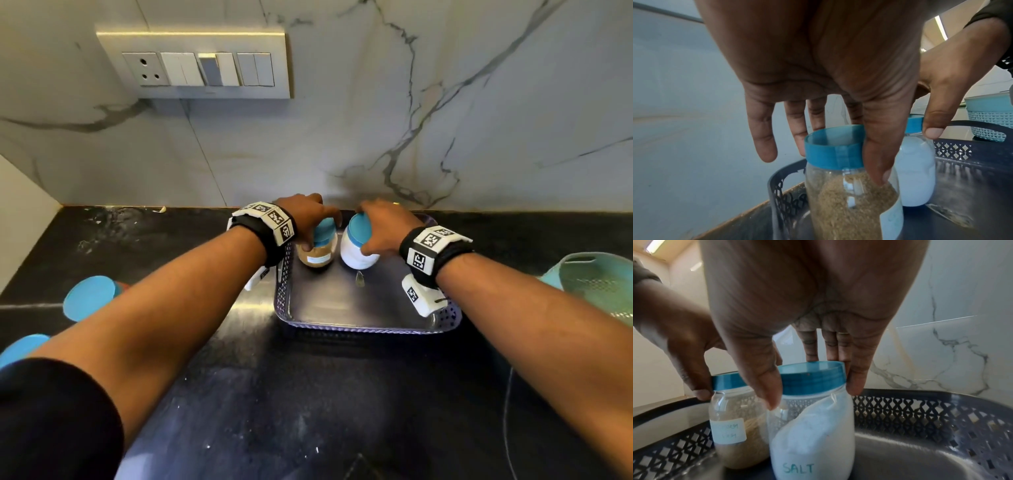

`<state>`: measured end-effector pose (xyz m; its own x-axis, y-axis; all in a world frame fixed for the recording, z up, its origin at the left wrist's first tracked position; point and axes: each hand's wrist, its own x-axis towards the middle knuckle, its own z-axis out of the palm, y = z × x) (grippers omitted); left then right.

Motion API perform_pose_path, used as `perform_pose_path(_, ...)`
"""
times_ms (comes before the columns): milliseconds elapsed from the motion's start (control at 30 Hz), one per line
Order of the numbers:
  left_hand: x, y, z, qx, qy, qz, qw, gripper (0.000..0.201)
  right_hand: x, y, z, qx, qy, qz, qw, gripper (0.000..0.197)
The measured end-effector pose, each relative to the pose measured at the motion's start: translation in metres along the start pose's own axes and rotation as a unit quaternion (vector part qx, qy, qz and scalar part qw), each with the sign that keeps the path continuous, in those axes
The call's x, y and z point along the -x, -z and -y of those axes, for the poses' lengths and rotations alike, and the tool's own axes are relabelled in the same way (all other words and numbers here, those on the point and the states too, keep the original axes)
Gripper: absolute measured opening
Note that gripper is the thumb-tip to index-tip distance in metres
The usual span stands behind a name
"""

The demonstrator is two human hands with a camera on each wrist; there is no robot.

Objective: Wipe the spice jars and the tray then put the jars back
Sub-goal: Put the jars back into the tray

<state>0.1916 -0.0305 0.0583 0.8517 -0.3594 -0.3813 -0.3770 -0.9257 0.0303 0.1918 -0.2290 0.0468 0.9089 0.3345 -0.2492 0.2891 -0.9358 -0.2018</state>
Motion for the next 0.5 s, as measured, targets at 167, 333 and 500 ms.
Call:
perform_pose_path(167,-0.003,-0.012,0.001,0.023,-0.009,-0.015,1.0,0.094,0.0,-0.004,-0.002,-0.002,0.005,0.021,1.0,0.087)
perform_pose_path(333,0.013,-0.01,0.005,0.056,-0.002,-0.046,0.997,0.119,0.008,0.006,0.001,0.011,0.013,0.037,0.999,0.091)
perform_pose_path(500,0.091,-0.017,0.024,0.166,0.046,-0.14,0.975,0.087,0.025,0.021,0.042,-0.05,0.061,-0.089,0.993,0.056)
